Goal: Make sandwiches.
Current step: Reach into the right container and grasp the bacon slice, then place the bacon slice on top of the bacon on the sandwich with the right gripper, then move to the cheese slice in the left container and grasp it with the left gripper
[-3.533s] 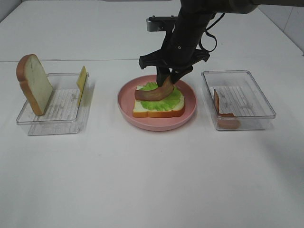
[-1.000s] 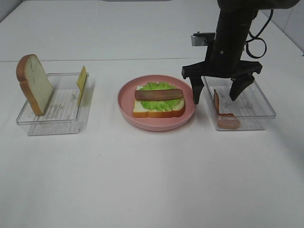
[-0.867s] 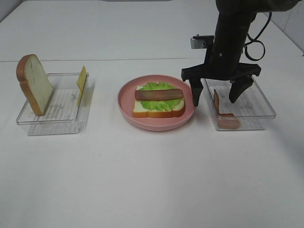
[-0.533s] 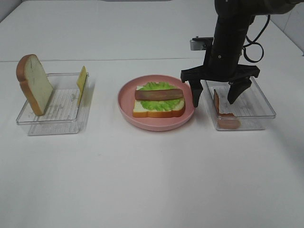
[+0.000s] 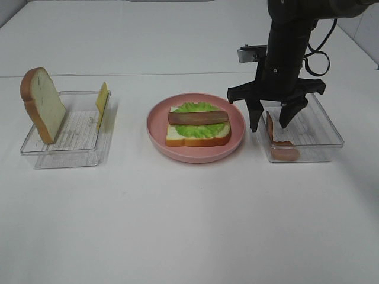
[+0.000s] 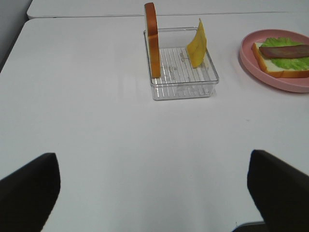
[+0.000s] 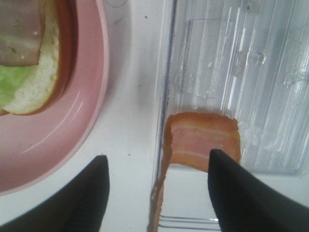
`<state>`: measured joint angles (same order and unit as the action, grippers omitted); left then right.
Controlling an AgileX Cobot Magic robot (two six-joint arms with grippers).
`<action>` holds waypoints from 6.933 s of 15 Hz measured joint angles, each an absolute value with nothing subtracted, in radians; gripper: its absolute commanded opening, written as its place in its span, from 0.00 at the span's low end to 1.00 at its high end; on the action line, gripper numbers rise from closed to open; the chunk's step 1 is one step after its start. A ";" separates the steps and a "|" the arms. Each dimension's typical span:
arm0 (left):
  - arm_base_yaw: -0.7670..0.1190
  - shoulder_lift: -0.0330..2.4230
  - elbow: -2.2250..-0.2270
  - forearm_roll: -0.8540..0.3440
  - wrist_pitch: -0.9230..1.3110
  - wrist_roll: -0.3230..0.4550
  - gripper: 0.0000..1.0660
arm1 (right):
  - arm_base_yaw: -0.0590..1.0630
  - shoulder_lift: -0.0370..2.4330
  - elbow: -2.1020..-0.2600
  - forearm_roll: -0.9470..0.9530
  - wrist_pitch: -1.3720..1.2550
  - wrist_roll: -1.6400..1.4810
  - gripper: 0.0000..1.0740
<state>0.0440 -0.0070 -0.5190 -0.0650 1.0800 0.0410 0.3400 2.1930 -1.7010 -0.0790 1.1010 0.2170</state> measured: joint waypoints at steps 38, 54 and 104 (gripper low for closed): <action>0.044 -0.007 -0.519 -0.065 1.080 0.041 0.92 | 0.344 2.232 -1.804 0.834 0.816 -0.154 0.00; 0.044 -0.007 -0.519 -0.065 1.079 0.041 0.92 | 0.347 2.320 -1.883 0.251 0.901 0.021 0.00; 0.044 -0.007 -0.519 -0.065 1.079 0.041 0.92 | -0.008 -0.004 -0.476 0.101 1.152 -0.124 0.83</action>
